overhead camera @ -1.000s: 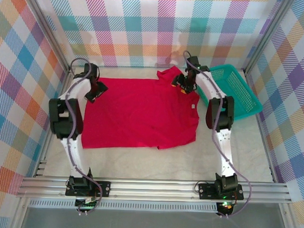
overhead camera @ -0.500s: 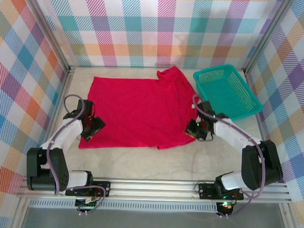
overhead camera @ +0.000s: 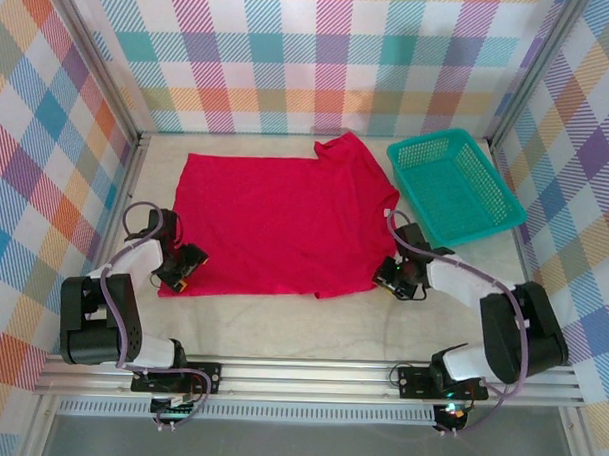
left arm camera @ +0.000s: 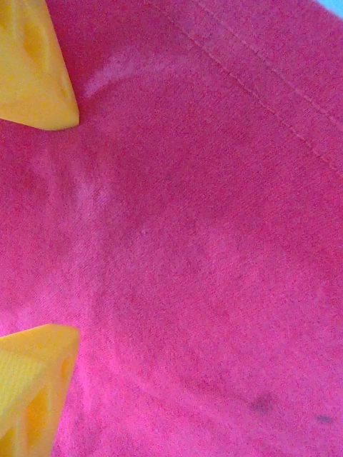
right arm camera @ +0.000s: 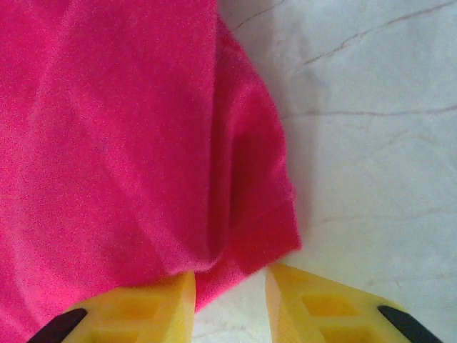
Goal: Fold the inside-out t-shirt
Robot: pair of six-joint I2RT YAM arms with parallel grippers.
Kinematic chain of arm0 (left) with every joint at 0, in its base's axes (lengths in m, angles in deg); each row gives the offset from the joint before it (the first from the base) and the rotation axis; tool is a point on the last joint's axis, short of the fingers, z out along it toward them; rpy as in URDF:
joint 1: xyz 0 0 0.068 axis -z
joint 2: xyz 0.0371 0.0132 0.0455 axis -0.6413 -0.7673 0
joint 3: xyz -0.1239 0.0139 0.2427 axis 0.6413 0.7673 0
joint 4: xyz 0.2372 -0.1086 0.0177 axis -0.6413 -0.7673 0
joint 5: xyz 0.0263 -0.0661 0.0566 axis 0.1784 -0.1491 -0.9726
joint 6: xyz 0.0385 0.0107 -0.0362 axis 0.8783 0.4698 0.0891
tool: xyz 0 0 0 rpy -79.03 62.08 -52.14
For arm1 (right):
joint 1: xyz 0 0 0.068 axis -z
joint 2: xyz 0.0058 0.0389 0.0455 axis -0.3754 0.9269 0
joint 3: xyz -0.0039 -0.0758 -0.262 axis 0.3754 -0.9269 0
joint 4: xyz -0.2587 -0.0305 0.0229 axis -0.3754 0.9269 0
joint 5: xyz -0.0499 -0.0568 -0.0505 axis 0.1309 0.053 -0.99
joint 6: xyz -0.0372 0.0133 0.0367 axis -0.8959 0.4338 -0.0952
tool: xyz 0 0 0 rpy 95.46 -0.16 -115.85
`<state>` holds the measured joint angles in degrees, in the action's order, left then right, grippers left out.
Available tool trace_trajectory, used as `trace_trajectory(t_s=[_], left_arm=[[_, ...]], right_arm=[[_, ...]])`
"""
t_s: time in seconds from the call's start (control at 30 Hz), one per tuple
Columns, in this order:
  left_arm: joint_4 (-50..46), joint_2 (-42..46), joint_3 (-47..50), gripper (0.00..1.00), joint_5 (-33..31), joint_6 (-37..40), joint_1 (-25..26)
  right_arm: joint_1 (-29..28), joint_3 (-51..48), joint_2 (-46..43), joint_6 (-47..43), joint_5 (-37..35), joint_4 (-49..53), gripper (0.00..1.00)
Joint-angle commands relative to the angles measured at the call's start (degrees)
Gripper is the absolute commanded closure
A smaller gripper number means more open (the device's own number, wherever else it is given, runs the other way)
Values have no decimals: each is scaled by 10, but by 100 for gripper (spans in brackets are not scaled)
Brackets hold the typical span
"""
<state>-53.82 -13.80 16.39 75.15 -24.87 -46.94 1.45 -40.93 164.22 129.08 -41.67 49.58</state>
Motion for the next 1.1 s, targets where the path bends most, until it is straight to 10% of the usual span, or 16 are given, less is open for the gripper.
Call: trace_trajectory(t_s=[0.0,0.17,0.6,1.07], left_arm=[[3,17,1,28,2,-12,-6],[-1,18,3,28,-9,-17,-5],[-16,24,-21,30,-22,-8,-5],[-14,28,-12,31,-30,-16,0]], right_arm=[[-3,33,34,8,-8,-31,71],[-10,70,37,6,-27,9,99],[-47,139,-133,-13,-33,183,100],[-34,664,359,-96,-19,215,100]])
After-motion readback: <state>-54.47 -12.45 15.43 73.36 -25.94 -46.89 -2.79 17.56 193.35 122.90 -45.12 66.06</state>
